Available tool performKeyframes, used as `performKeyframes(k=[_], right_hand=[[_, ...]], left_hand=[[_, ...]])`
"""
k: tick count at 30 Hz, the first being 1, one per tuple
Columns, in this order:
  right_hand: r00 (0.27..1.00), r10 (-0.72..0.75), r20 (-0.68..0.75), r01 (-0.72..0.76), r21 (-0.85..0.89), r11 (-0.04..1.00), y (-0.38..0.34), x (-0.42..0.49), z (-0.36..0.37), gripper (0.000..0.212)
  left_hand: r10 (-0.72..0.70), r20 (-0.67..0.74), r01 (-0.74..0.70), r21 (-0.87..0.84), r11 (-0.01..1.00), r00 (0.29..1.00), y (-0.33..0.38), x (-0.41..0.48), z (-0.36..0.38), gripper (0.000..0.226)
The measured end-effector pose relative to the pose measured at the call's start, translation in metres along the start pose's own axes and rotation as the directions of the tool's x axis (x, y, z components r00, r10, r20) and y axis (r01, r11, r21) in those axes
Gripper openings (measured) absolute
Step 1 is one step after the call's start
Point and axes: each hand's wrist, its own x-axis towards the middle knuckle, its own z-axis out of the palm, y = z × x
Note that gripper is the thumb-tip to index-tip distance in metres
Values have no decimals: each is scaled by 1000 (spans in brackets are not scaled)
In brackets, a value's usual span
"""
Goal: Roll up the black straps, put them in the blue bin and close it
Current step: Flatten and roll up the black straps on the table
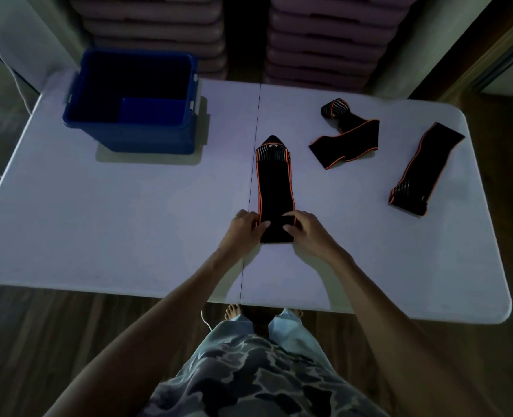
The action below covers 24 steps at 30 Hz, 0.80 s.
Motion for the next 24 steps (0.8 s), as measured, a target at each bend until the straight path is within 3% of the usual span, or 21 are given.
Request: performKeyframes(k=[6, 9, 12, 17, 20, 22, 24], right_hand=[[996, 85, 6, -85, 17, 996, -2, 6, -3, 33], [997, 74, -31, -68, 154, 986, -5, 0, -2, 30], [995, 57, -78, -37, 244, 969, -11, -7, -5, 31], [990, 34, -134, -10, 181, 984, -3, -15, 1, 21], [992, -86, -87, 86, -13, 996, 4, -25, -1, 48], [987, -159, 13, 158, -175, 972, 10, -28, -2, 81], [982, -176, 68, 188, -330, 925, 13, -28, 0, 97]], left_hand=[[-17, -39, 13, -87, 996, 999, -1, 2, -1, 29], [77, -6, -77, -138, 987, 997, -9, -7, -2, 65], [213, 69, -211, -37, 977, 975, -14, -8, -5, 78], [298, 59, -304, 154, 940, 953, -14, -1, -13, 62], [280, 52, -285, 111, 952, 958, -16, -3, -12, 48], [227, 32, -228, 28, 973, 973, -12, -7, -9, 39], [164, 57, -163, -15, 986, 985, -10, -9, -7, 31]])
